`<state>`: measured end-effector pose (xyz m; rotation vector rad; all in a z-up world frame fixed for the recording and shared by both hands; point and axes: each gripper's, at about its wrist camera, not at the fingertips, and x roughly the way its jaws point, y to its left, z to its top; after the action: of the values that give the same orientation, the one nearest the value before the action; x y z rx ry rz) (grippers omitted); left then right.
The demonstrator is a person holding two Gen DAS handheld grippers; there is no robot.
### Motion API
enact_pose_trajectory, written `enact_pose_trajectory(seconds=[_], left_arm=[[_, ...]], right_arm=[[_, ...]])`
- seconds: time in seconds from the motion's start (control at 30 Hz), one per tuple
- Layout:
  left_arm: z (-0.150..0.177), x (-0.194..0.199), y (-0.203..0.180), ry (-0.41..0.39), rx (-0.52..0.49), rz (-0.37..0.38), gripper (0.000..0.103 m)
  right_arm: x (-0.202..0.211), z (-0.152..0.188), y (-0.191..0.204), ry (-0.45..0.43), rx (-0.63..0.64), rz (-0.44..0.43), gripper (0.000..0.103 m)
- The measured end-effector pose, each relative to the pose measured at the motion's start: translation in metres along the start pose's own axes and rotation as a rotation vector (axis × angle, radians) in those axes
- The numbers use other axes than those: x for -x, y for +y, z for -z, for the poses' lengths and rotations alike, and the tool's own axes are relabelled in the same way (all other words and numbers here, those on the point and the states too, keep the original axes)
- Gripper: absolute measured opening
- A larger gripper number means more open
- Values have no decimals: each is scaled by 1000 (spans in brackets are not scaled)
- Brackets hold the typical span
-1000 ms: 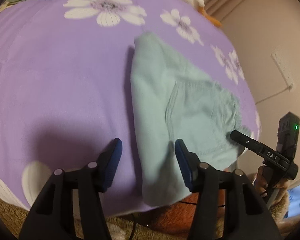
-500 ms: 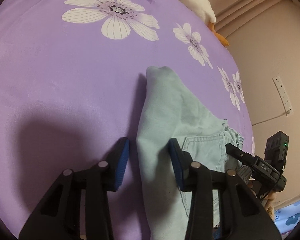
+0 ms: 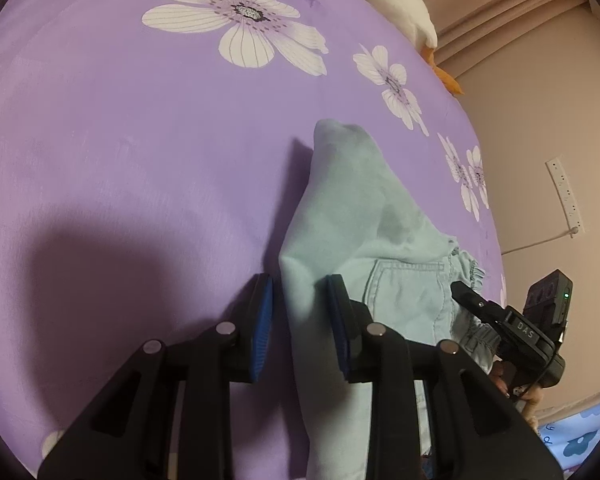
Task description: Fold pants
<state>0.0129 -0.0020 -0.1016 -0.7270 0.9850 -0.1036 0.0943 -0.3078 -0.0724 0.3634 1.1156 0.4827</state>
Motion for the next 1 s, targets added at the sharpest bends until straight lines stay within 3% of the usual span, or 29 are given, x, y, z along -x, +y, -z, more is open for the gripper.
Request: enact_pose_trajectory(seconds=[0.43, 0.53, 0.6, 0.7, 0.83, 1.0], left_arm=[[20, 18, 10, 44, 65, 98, 32], [26, 22, 4, 53, 50, 101, 44], [31, 25, -5, 79, 15, 114, 64], [38, 30, -20, 45, -48, 88, 87], [38, 22, -31, 12, -113, 26, 91], [35, 6, -29, 25, -123, 32, 89]], right_arm=[[8, 8, 6, -11, 10, 51, 49], [12, 10, 7, -10, 9, 66, 59], [18, 12, 6, -11, 7, 74, 67], [27, 16, 7, 3, 31, 99, 77], [28, 24, 8, 30, 74, 101, 85], [16, 27, 3, 42, 67, 78, 85]])
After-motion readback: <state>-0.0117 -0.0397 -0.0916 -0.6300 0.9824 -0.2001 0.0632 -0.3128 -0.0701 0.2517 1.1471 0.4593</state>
